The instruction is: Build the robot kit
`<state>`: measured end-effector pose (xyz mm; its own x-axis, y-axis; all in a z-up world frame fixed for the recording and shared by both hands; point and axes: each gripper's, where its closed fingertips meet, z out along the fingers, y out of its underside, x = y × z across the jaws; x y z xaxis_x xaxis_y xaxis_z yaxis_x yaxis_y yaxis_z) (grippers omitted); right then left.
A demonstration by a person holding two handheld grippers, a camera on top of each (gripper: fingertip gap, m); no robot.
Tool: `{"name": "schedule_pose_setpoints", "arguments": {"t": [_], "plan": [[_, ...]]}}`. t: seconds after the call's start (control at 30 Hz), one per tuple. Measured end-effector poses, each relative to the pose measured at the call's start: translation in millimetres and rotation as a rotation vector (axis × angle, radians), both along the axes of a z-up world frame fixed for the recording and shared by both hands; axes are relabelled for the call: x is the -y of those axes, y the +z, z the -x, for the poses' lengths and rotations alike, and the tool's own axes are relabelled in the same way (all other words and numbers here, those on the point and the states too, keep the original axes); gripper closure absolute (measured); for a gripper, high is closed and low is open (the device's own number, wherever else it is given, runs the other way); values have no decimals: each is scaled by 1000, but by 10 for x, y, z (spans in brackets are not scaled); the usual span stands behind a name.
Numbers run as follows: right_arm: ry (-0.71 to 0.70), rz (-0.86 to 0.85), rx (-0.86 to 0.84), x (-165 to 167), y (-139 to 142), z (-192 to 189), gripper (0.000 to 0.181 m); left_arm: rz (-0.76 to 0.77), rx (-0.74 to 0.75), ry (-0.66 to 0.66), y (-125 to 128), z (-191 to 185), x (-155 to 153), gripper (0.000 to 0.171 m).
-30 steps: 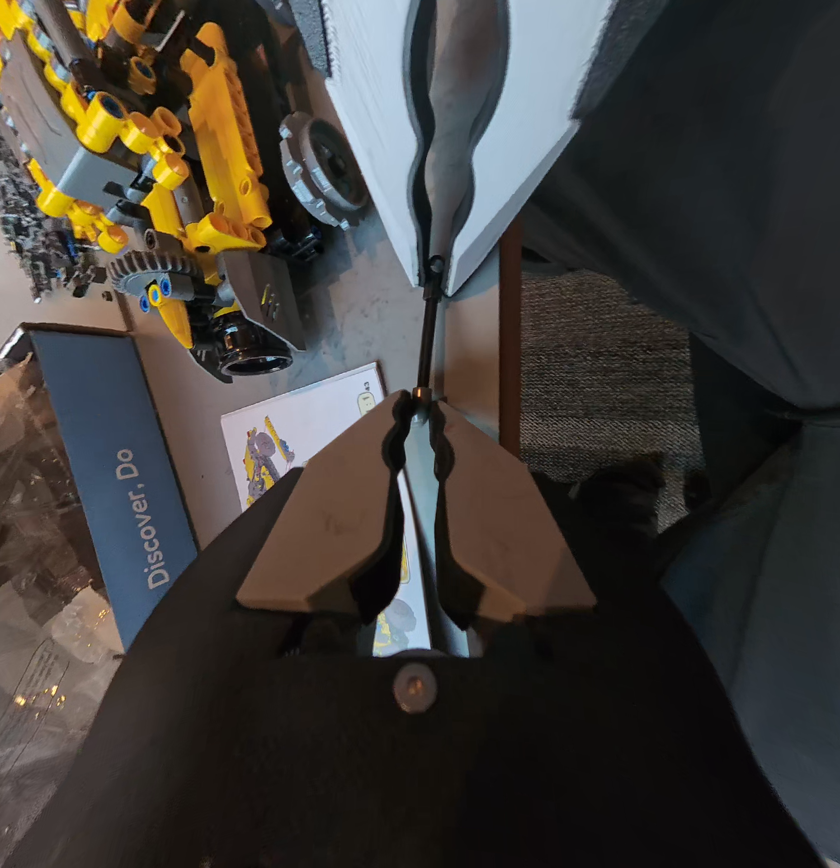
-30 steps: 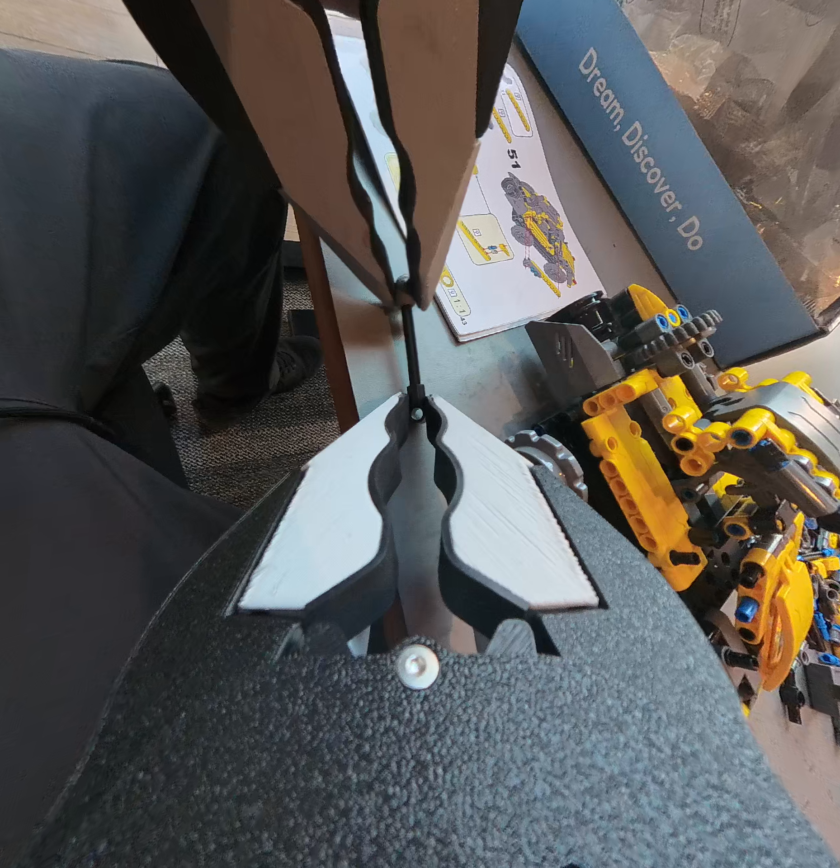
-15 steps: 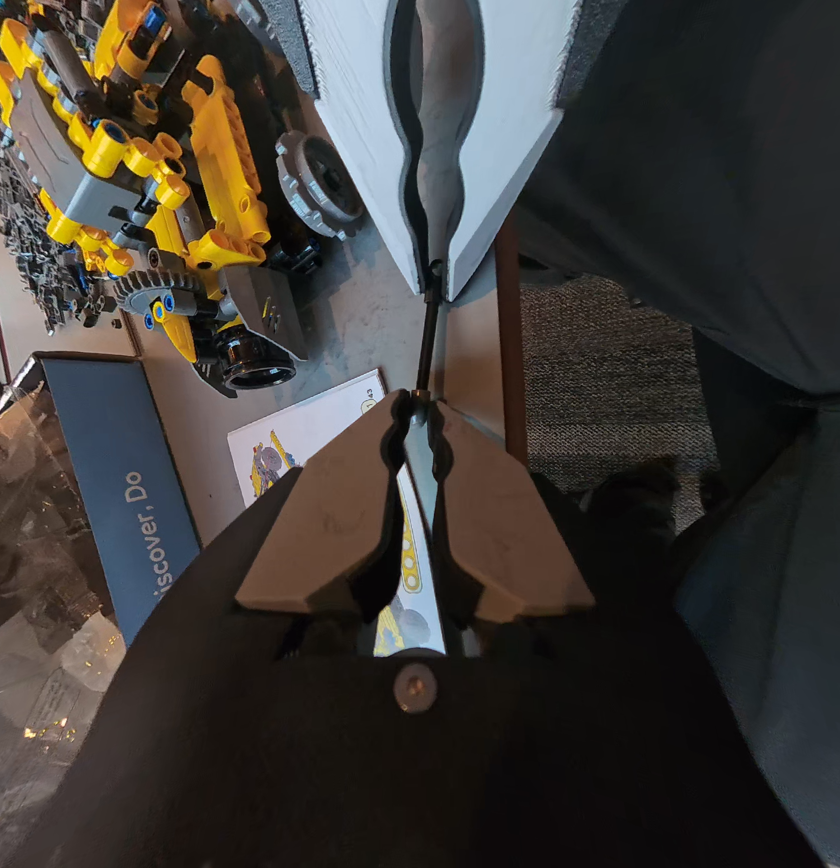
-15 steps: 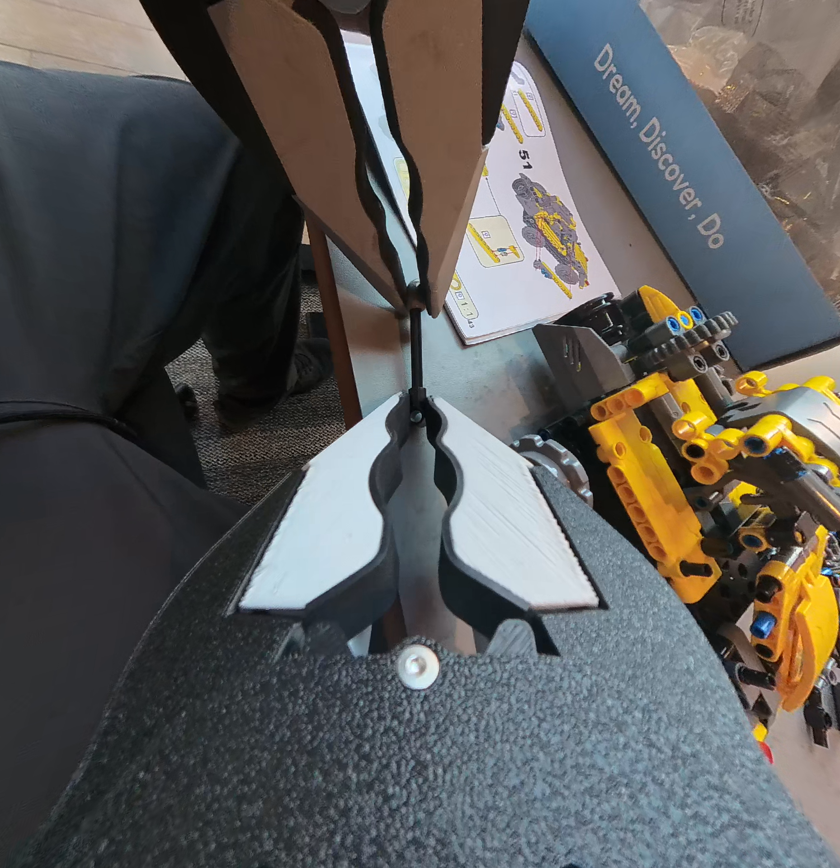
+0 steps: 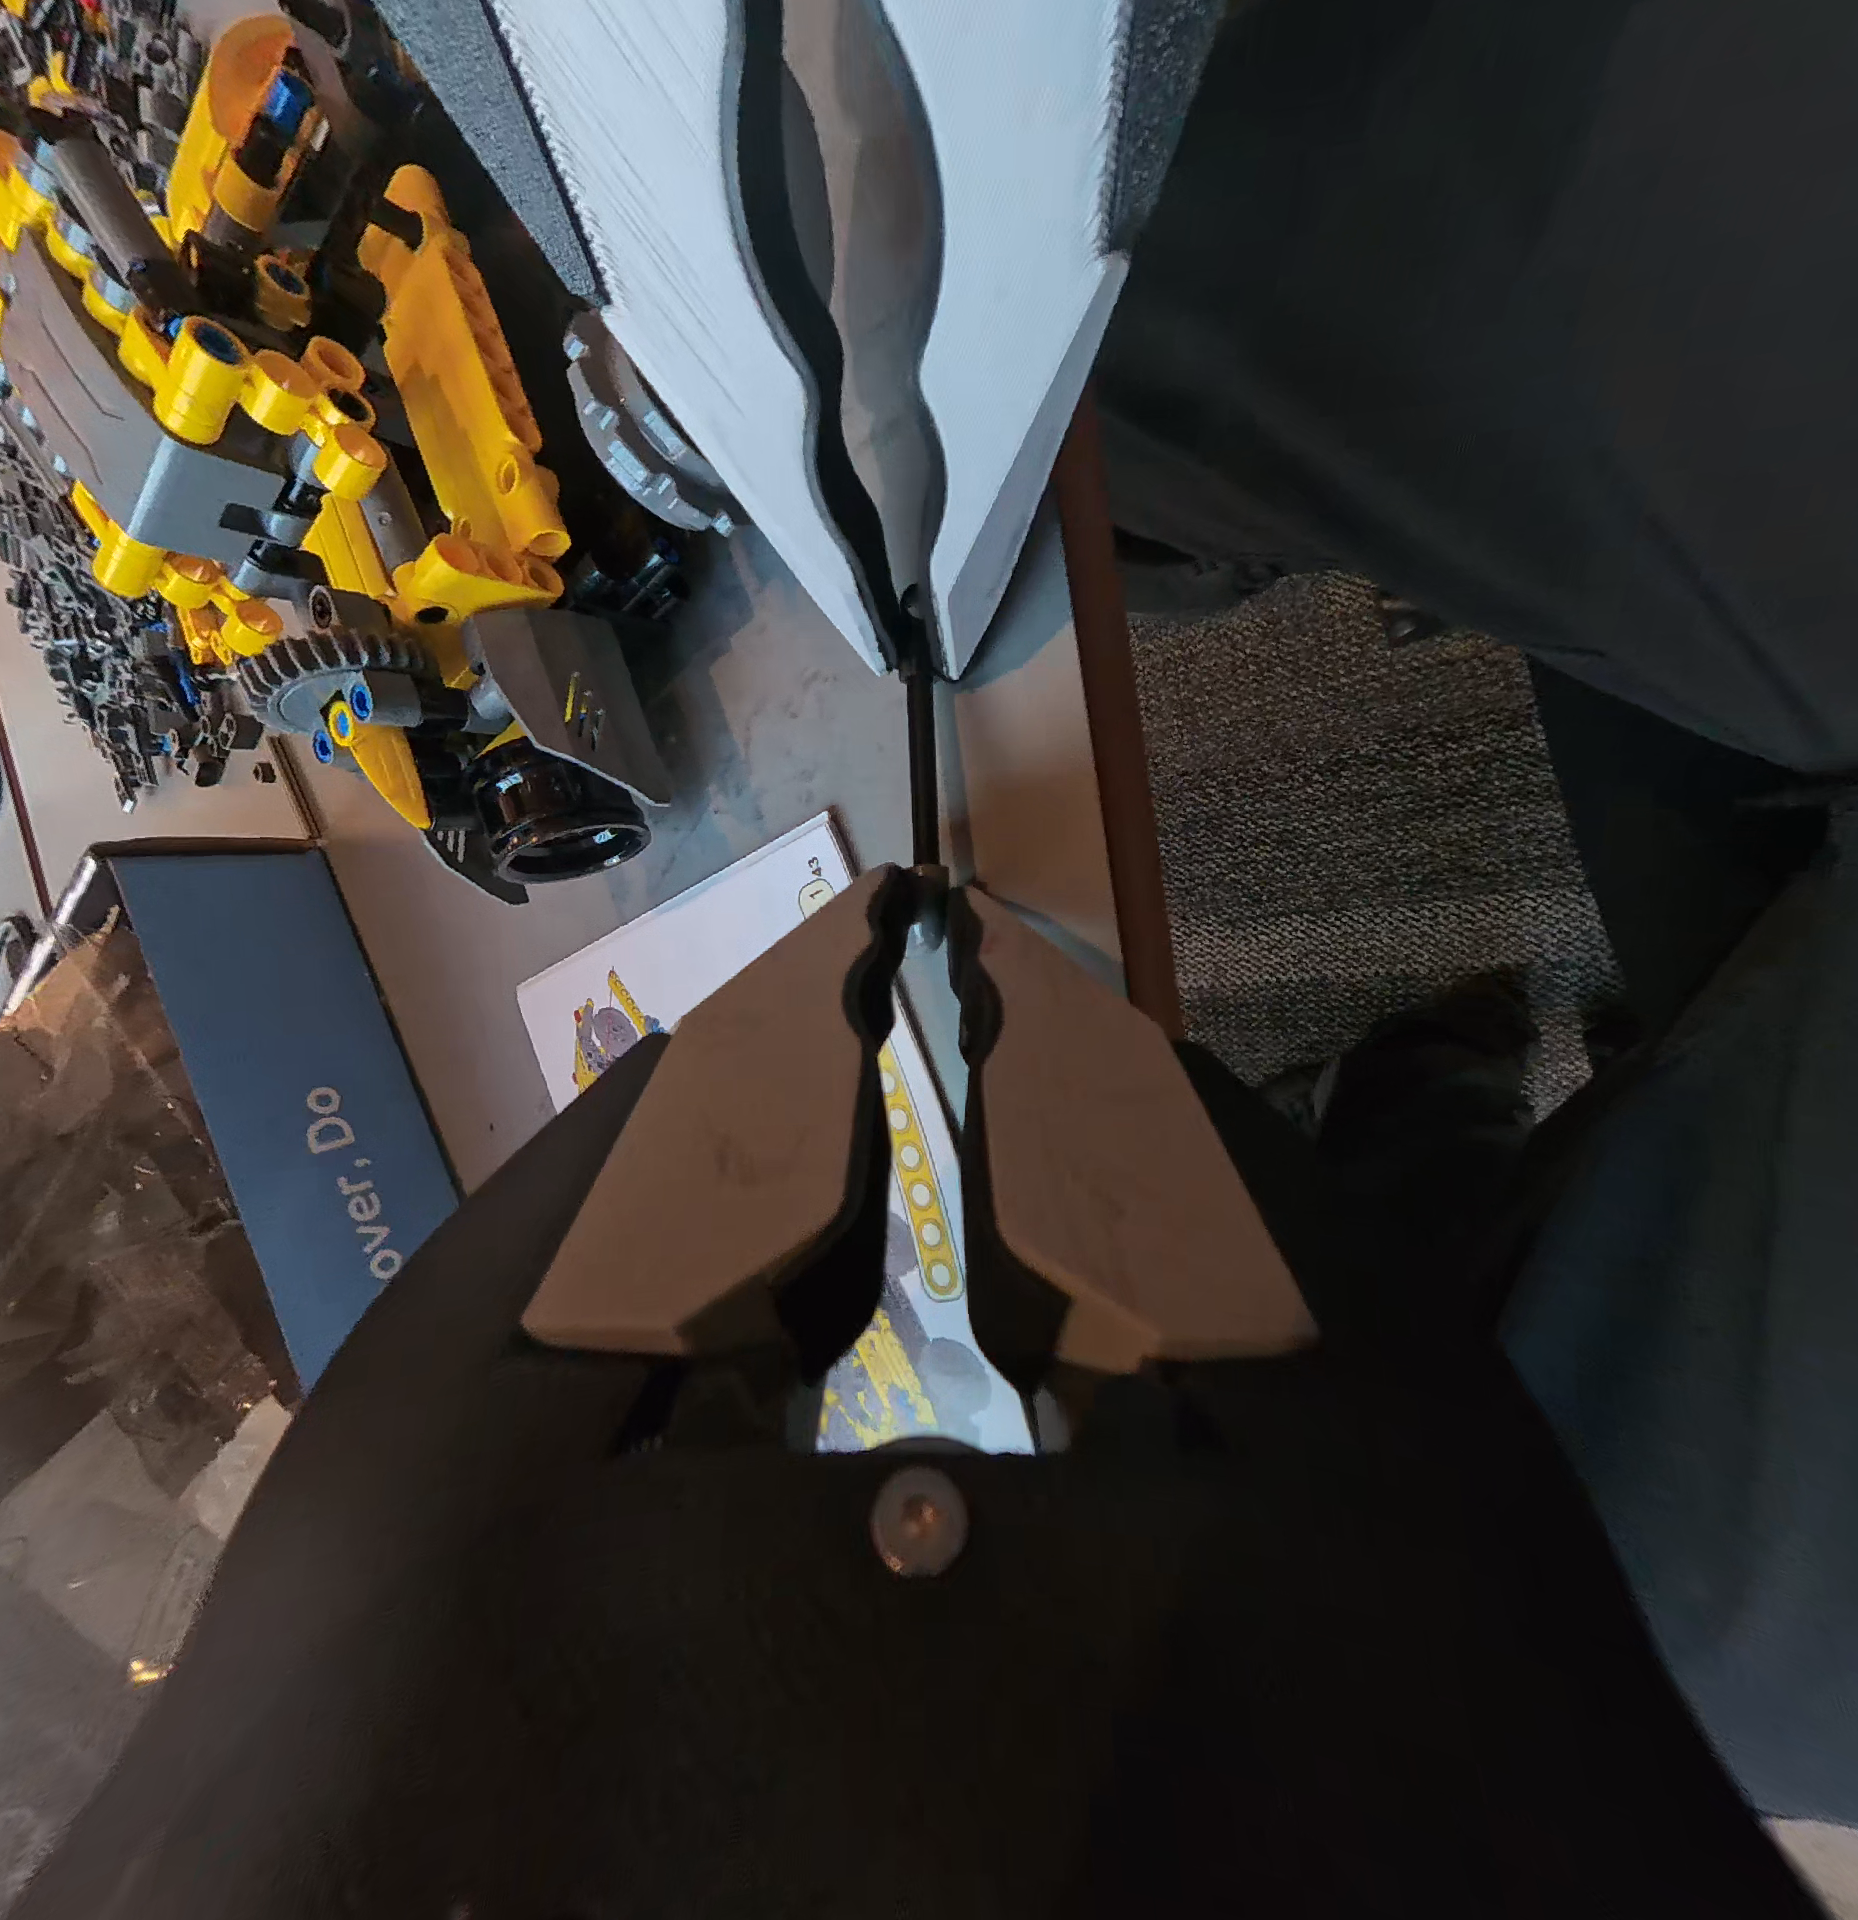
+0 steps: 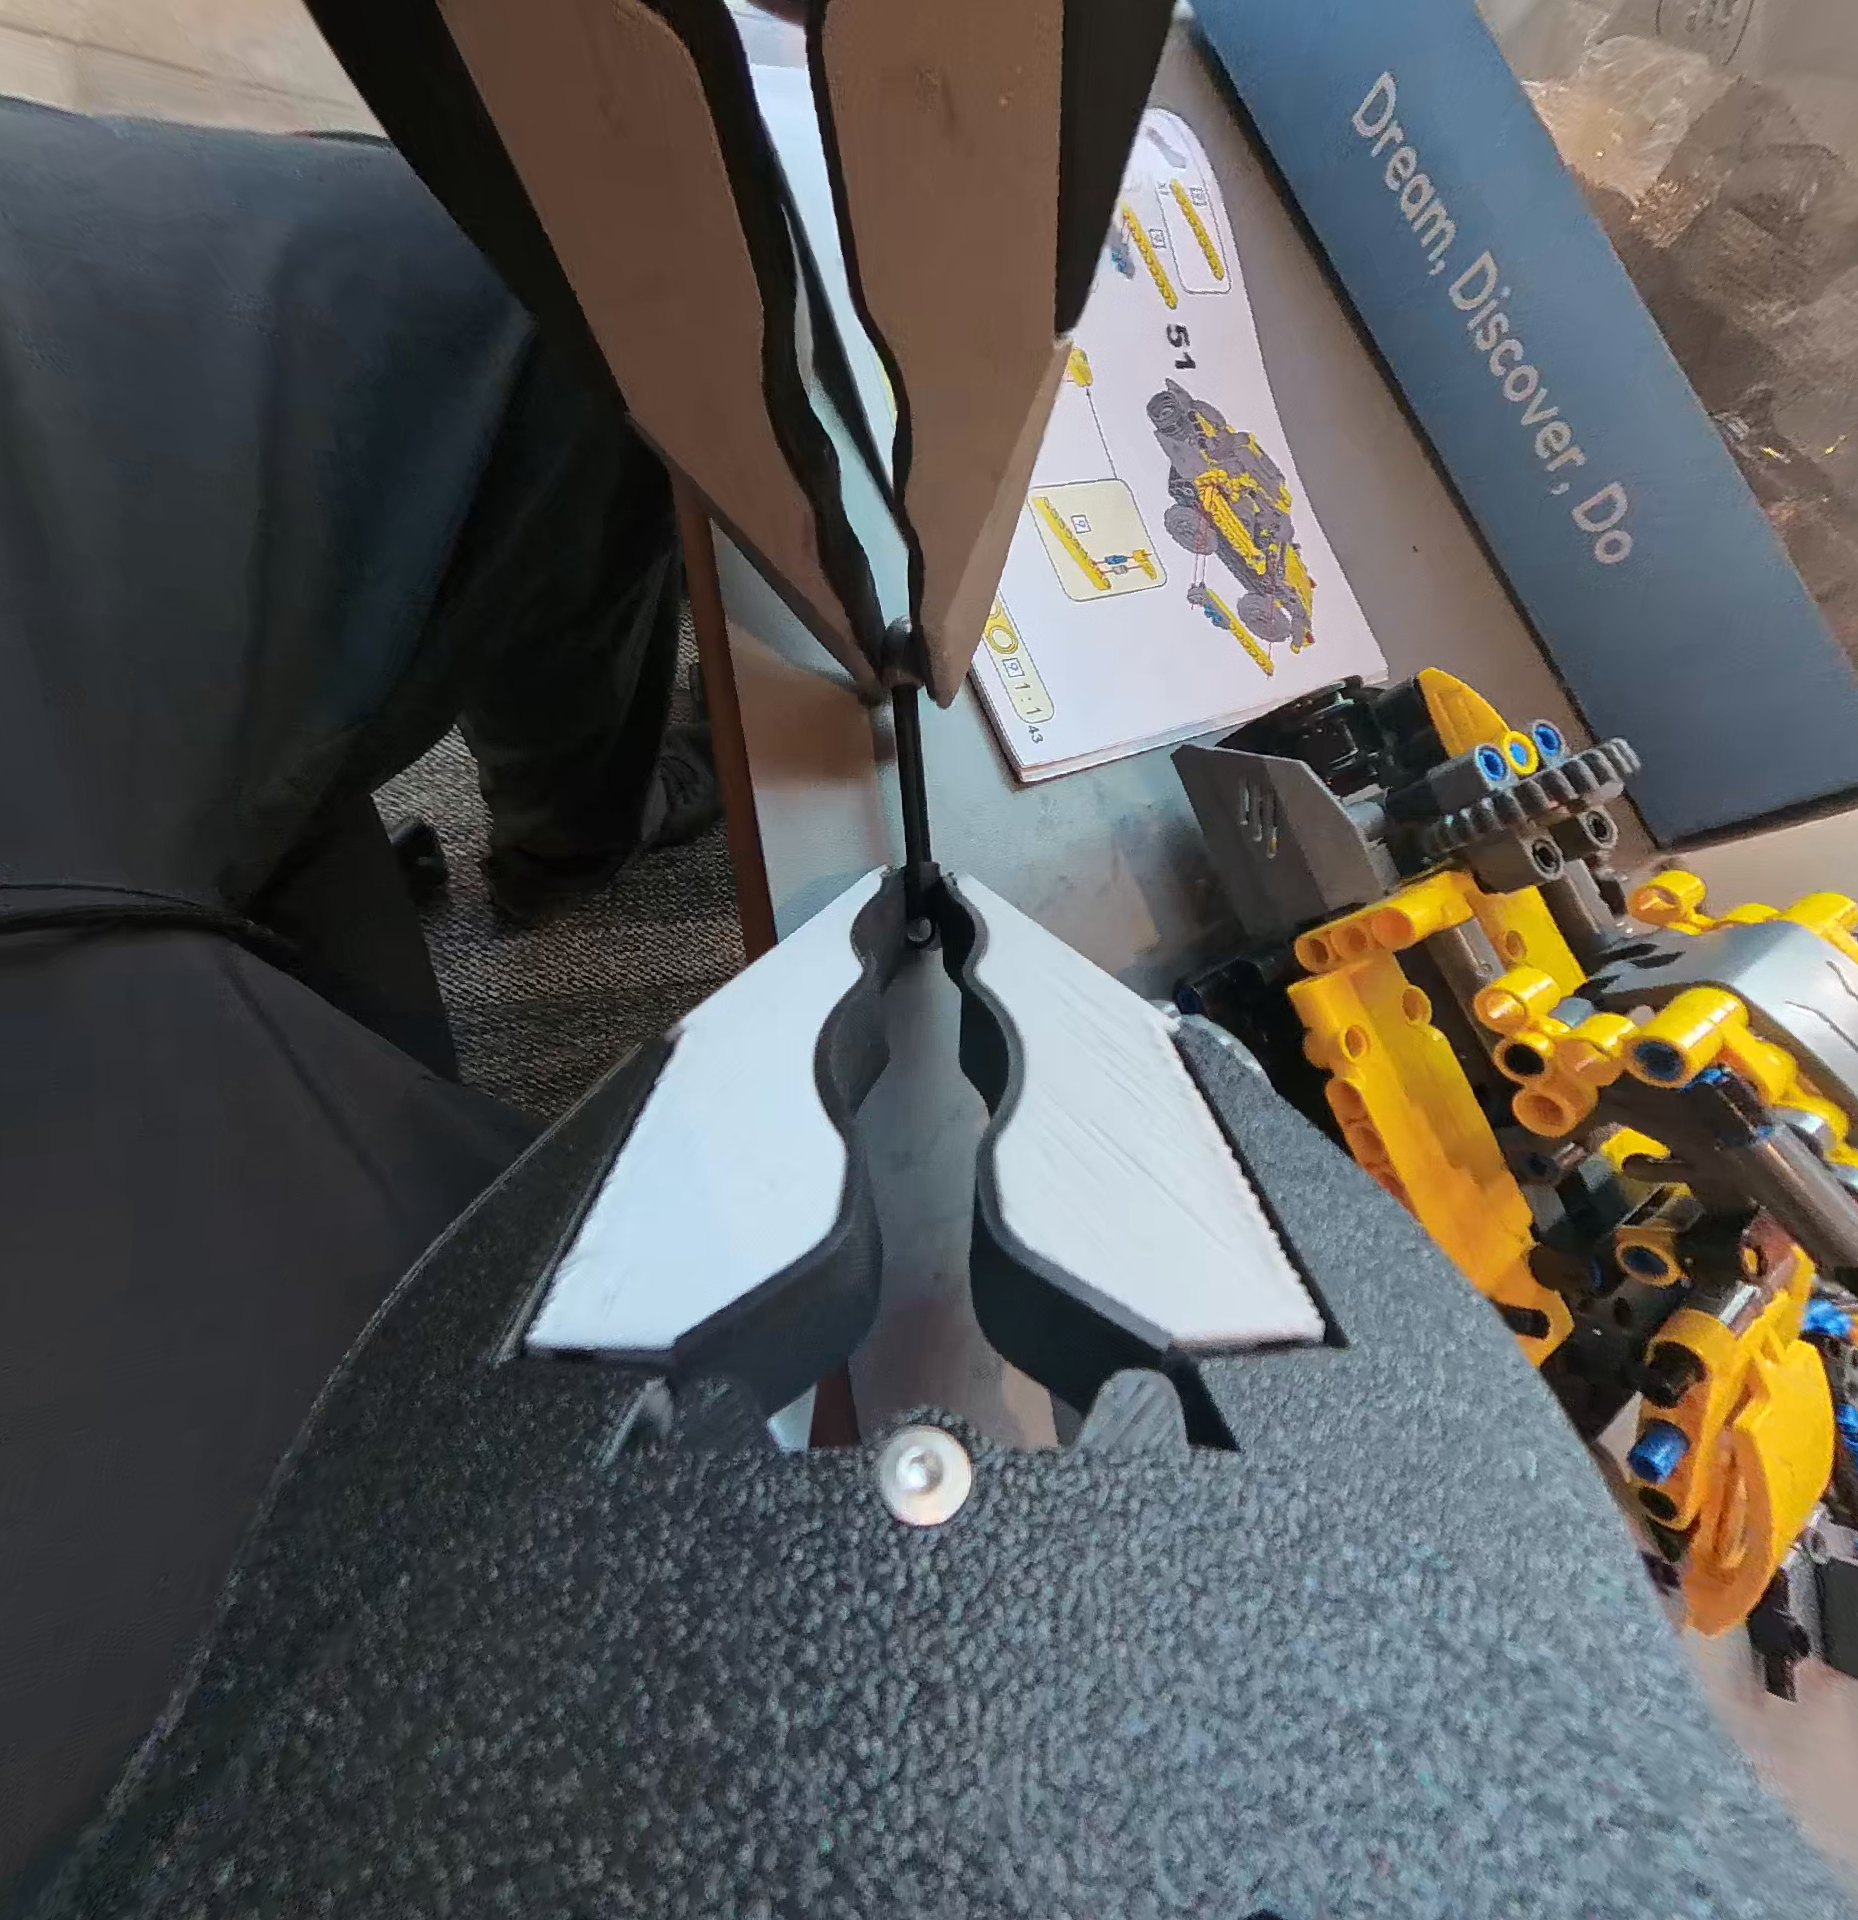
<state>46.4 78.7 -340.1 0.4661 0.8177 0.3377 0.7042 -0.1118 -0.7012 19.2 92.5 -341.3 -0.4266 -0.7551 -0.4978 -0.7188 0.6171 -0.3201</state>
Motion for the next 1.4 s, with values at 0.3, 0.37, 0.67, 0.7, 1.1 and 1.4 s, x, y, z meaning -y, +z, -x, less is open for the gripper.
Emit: {"name": "schedule_pose_setpoints", "arguments": {"t": [0.3, 0.37, 0.67, 0.7, 1.1, 1.4], "plan": [[13, 67, -49, 55, 0, -10, 176, 69, 153, 31, 73, -57, 68, 145], [21, 81, -59, 86, 0, -19, 176, 49, 166, 15, 72, -28, 67, 148], [26, 293, -258, 159, 0, 18, 176, 105, 158, -22, 15, -18, 78, 167], [22, 312, -282, 158, 7, 12, 176, 150, 155, -18, 16, -18, 95, 167], [-52, 167, -373, 100, 173, -119, 154, 382, 274, 114, 154, -29, 45, 166], [84, 81, -530, 345, 647, 138, 153, 469, 590, -66, 548, -15, 295, 167]]}}
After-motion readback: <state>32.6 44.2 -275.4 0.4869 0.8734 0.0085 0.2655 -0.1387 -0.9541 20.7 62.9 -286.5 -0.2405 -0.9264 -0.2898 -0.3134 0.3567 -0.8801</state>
